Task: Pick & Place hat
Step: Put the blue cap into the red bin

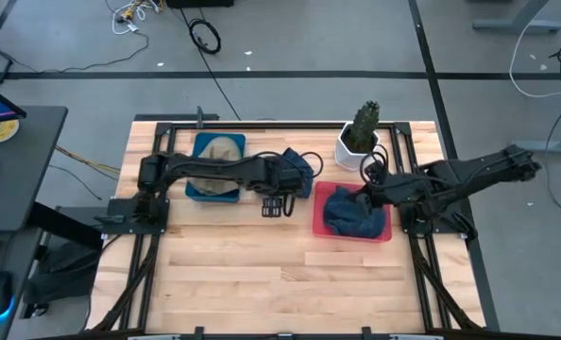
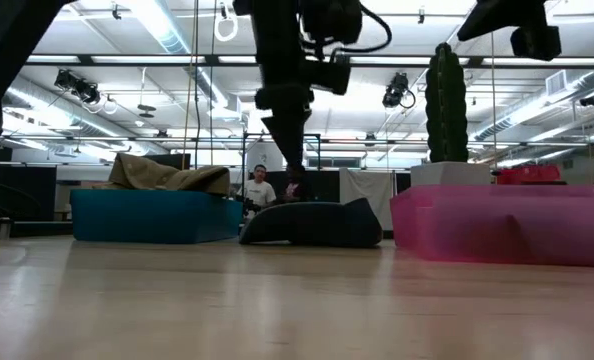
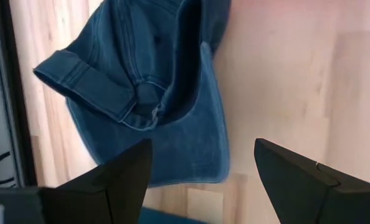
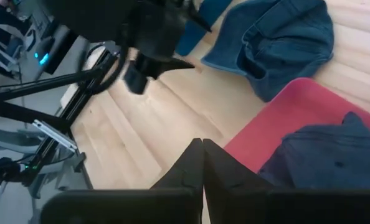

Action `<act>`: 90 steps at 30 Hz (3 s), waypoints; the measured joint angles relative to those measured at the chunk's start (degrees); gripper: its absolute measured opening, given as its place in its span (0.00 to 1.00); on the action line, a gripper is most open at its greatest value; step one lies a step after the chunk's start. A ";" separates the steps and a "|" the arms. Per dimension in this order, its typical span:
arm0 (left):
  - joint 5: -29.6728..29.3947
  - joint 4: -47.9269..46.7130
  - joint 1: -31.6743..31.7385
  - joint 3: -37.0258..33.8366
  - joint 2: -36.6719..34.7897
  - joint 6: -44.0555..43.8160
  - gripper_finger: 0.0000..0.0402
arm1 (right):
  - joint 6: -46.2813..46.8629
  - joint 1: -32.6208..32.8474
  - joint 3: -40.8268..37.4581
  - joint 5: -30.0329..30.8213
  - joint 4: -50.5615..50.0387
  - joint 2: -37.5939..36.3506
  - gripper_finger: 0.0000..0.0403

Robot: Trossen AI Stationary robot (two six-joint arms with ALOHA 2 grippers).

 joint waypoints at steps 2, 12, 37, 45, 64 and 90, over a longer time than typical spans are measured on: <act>-1.06 0.54 0.03 0.00 1.21 -1.11 0.71 | 0.95 1.15 0.00 0.85 0.00 -0.14 0.01; -1.53 1.85 0.44 -0.07 5.12 -7.88 0.71 | 4.50 5.77 -0.02 5.05 -0.09 -0.10 0.01; -3.77 7.95 -0.38 -12.34 6.91 -13.23 0.71 | 6.13 5.82 -0.07 6.64 0.48 -0.10 0.01; -4.91 10.41 -0.28 -13.18 6.75 -13.19 0.68 | 6.92 5.81 -0.07 7.09 2.19 -0.10 0.01; -7.46 9.32 -0.15 -13.17 5.93 -13.61 0.03 | 6.24 5.79 -0.07 9.65 2.89 -0.10 0.01; -25.86 7.21 -1.75 -13.09 -22.86 -31.94 0.03 | 16.78 5.77 -0.07 17.87 -1.38 -0.08 0.01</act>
